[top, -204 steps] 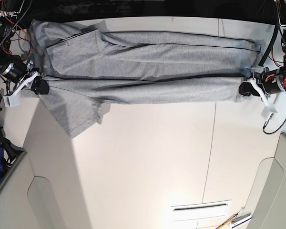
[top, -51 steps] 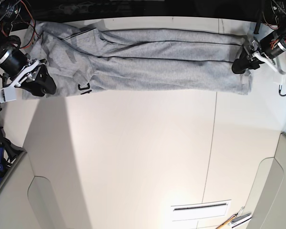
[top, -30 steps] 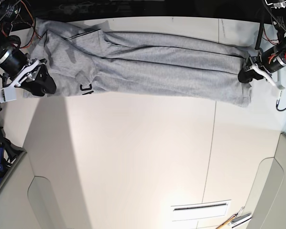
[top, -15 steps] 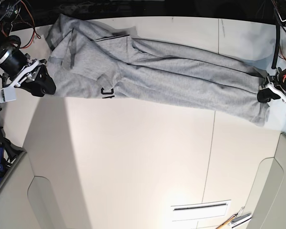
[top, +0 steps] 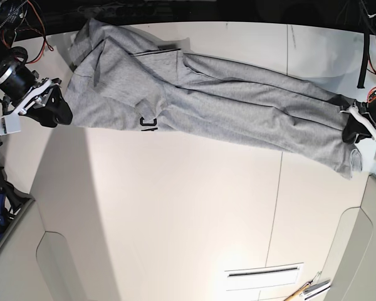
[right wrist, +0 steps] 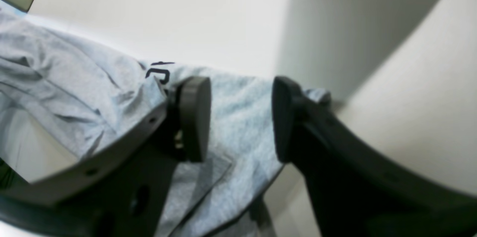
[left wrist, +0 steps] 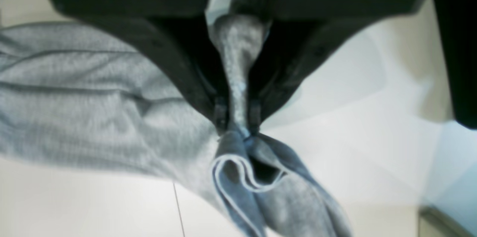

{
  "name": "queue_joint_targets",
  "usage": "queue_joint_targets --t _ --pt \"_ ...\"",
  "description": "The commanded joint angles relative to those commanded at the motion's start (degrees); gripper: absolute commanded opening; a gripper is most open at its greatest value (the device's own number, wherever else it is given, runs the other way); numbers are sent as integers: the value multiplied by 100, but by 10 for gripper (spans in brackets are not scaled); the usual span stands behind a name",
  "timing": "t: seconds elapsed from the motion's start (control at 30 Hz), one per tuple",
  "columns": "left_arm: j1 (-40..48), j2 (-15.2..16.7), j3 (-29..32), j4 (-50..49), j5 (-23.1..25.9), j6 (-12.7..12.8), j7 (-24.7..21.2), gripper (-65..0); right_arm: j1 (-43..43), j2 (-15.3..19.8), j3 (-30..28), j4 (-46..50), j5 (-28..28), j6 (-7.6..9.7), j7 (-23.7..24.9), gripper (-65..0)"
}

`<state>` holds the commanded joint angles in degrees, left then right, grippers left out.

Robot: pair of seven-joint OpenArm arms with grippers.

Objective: Fold the T-shirt properly
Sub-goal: 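Lift the strip end with the left gripper and fold it toward the right gripper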

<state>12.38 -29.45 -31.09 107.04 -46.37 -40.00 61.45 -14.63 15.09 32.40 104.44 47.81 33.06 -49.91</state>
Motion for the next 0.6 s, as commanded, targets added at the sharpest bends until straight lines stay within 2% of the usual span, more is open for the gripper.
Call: queue_joint_targets --t 0.3,0.6 --pt "83 592 37 140 -50 0 -13 -650 0 0 0 0 -2 0 -4 -383" --pt "81 949 809 144 122 0 -39 -650 0 0 0 0 -2 -2 -4 -383"
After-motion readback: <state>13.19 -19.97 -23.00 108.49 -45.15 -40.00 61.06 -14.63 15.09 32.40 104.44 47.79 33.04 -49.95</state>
